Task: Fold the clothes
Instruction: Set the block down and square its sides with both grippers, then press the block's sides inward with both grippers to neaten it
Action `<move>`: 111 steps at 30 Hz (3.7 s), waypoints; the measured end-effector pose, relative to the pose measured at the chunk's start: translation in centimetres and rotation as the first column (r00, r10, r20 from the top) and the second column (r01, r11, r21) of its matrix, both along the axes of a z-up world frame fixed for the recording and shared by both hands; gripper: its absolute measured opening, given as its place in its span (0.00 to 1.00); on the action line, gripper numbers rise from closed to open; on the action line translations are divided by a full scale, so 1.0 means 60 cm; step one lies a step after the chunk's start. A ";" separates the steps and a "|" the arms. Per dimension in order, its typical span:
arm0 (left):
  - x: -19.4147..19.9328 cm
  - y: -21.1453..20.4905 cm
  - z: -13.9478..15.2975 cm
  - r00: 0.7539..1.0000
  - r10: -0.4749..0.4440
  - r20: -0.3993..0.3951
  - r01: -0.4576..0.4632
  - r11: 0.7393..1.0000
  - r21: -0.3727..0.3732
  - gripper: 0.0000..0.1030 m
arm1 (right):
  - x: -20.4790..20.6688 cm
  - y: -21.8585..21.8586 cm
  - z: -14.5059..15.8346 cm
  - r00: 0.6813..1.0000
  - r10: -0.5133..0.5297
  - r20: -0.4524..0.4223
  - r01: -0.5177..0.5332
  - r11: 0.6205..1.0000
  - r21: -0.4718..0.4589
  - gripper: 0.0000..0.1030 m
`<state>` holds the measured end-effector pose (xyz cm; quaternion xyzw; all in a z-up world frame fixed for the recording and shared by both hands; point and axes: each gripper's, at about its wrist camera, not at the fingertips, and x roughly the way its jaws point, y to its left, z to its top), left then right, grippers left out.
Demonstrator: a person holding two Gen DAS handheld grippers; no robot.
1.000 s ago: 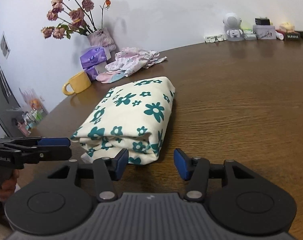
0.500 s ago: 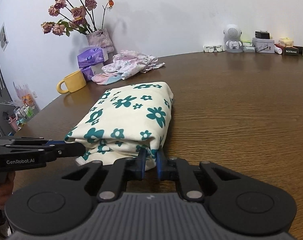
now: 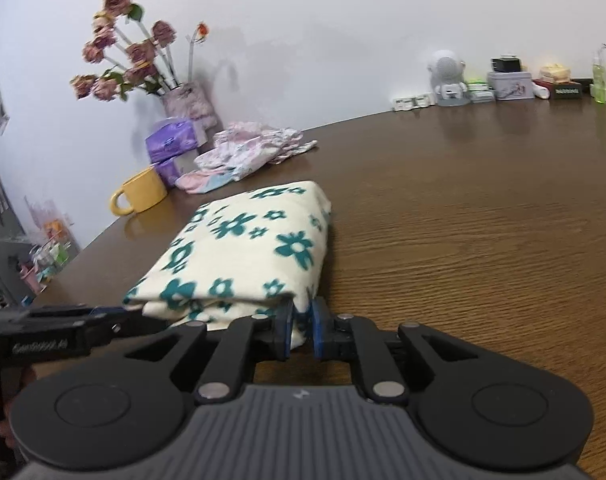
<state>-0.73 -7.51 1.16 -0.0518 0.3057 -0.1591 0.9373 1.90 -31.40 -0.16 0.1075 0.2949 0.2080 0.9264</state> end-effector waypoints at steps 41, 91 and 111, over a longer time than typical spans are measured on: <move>0.096 0.084 0.027 0.971 -0.239 0.004 0.239 0.970 -0.039 0.60 | -0.061 0.012 0.029 0.998 -0.053 0.018 0.052 0.998 0.032 0.55; 0.066 -0.011 -0.003 0.985 -0.172 -0.010 0.172 0.984 0.056 0.22 | -0.033 0.009 0.003 0.995 0.017 0.100 0.006 0.975 -0.224 0.31; 0.057 0.007 0.004 0.983 -0.180 -0.042 0.181 0.983 0.013 0.47 | -0.027 -0.027 0.000 0.998 0.001 0.069 0.011 0.985 -0.174 0.09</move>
